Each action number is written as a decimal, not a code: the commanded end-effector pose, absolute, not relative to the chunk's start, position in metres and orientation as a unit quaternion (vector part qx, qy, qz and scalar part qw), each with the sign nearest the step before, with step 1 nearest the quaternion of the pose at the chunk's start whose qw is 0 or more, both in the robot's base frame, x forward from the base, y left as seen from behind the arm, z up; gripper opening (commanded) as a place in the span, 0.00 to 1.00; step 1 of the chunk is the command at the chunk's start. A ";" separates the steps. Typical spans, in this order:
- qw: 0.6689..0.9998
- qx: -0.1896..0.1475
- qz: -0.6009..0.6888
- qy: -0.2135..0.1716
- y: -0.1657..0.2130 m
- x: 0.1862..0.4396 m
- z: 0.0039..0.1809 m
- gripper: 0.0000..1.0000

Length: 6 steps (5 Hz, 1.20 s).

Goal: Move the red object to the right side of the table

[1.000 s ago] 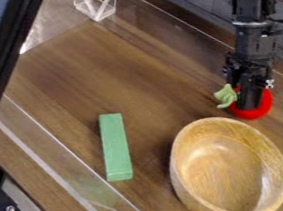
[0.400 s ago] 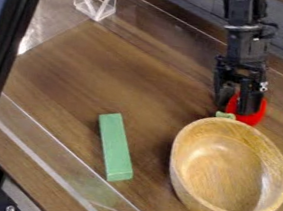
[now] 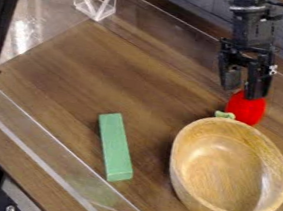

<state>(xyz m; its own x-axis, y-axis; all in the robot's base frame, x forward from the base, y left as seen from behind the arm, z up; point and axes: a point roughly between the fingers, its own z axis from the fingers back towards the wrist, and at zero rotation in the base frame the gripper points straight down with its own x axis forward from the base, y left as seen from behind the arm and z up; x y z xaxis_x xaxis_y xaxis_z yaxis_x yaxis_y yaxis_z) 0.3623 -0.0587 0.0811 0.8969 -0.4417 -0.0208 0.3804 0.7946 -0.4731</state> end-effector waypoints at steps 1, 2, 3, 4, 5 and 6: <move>0.949 -0.220 -0.226 0.016 -0.047 0.365 0.119 1.00; 0.949 -0.220 -0.223 0.019 -0.035 0.364 0.117 1.00; 0.950 -0.220 -0.221 0.021 -0.035 0.360 0.126 1.00; 0.950 -0.220 -0.221 0.025 -0.036 0.357 0.133 1.00; 0.955 -0.221 -0.198 0.025 -0.042 0.362 0.131 1.00; 0.959 -0.220 -0.175 0.025 -0.048 0.368 0.130 1.00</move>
